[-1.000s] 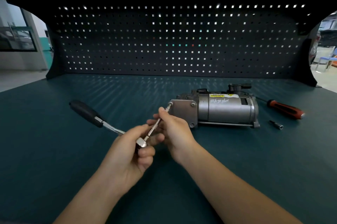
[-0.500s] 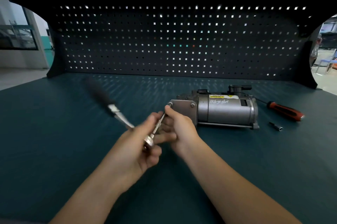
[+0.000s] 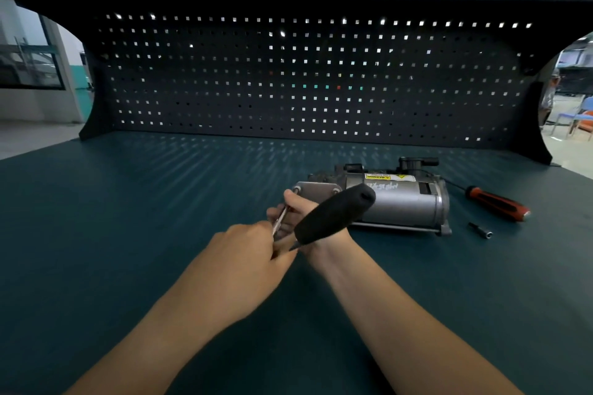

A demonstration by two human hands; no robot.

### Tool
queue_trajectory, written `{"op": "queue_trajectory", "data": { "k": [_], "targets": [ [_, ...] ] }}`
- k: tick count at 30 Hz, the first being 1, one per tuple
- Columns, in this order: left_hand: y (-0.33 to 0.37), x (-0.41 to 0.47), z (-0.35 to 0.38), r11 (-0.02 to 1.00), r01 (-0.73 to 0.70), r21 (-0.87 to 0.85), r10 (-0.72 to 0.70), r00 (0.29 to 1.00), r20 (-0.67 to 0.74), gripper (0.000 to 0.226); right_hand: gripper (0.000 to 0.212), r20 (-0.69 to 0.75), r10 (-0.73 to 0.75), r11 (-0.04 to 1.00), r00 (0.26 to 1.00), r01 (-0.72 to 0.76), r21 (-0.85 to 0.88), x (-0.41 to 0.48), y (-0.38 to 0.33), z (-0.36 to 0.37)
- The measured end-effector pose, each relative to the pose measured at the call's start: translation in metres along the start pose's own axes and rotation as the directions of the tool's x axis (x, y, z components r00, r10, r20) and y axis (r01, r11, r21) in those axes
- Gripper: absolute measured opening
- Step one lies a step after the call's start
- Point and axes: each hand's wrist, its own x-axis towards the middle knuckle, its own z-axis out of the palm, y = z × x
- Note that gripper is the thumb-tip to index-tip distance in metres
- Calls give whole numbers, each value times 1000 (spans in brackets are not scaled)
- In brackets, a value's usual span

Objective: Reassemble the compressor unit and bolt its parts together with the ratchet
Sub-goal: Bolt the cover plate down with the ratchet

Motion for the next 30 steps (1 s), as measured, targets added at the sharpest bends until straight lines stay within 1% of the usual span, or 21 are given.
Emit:
{"op": "queue_trajectory", "data": {
  "k": [2, 3, 4, 5, 6, 7, 8, 9, 11, 13, 14, 16, 19, 21, 23, 24, 25, 26, 28, 29, 30],
  "targets": [
    [4, -5, 0, 895, 171, -411, -152, 985, 78, 35, 13, 9, -30, 1000, 1000, 30, -1, 1, 0, 0],
    [5, -6, 1, 660, 306, -687, -243, 951, 191, 36, 14, 15, -31, 999, 999, 31, -9, 0, 0, 0],
    [6, -6, 3, 280, 438, -854, -281, 888, 363, 37, 14, 28, -17, 1000, 999, 18, -7, -2, 0, 0],
    [7, -6, 2, -137, 489, -861, -237, 828, 508, 37, 15, 42, -1, 1000, 999, 1, 0, -3, 0, 0],
    [7, -7, 3, -440, 463, -770, -180, 794, 580, 38, 17, 53, 10, 1000, 999, -10, 7, -3, 0, 0],
    [5, -7, 3, -553, 442, -706, -139, 787, 602, 38, 18, 63, 12, 1000, 998, -12, 6, -3, 0, -1],
    [5, -7, 3, -493, 471, -732, -128, 792, 596, 35, 20, 69, 3, 1000, 998, -3, 0, -3, 1, -1],
    [4, -7, 3, -283, 508, -814, -178, 806, 565, 31, 22, 65, -9, 1000, 998, 11, -20, -2, 2, -2],
    [5, -5, 2, 325, 479, -816, -268, 874, 406, 30, 26, 29, -37, 997, 999, 39, -73, 0, 5, -2],
    [2, 0, -2, 836, 303, -458, -201, 945, 260, 33, 24, -9, -63, 992, 998, 62, -111, 1, 8, -3],
    [2, 2, -4, 971, 179, -157, -149, 971, 187, 31, 22, -21, -78, 992, 997, 75, -100, 2, 9, -3],
    [5, 5, -5, 908, -63, 413, 28, 996, 90, 20, 21, -16, -107, 991, 994, 106, -82, 2, 8, -4],
    [8, 5, 7, 684, -238, 690, 183, 971, 153, 39, 23, 5, -86, 981, 996, 85, -176, -1, 5, -2],
    [2, 6, 5, 793, -178, 583, 119, 983, 138, 42, 22, 33, -27, 992, 999, 31, -120, -2, 3, 0],
    [1, 4, 0, 996, 10, 88, -22, 990, 138, 31, 20, 33, 1, 1000, 999, 0, -16, -4, 1, 2],
    [2, 2, -2, 935, 189, -300, -132, 971, 201, 32, 18, 22, -4, 1000, 1000, 4, 9, -3, 1, 3],
    [2, 0, -3, 675, 393, -624, -232, 916, 327, 36, 18, 14, -10, 1000, 1000, 10, 7, -3, 2, 3],
    [-1, 0, -3, 272, 532, -802, -272, 842, 467, 37, 18, 17, -10, 1000, 1000, 10, 2, -3, 3, 4],
    [-8, 1, -6, -419, 513, -749, -180, 761, 623, 36, 20, 29, -2, 1000, 1000, 2, 1, -3, 3, 8],
    [-10, 1, -7, -559, 463, -688, -147, 762, 631, 33, 20, 32, 3, 1000, 999, -3, -2, -3, 2, 8],
    [-12, 2, -7, -572, 448, -687, -144, 770, 622, 29, 21, 36, 8, 1000, 999, -8, -10, -3, 2, 8]
  ]
}}
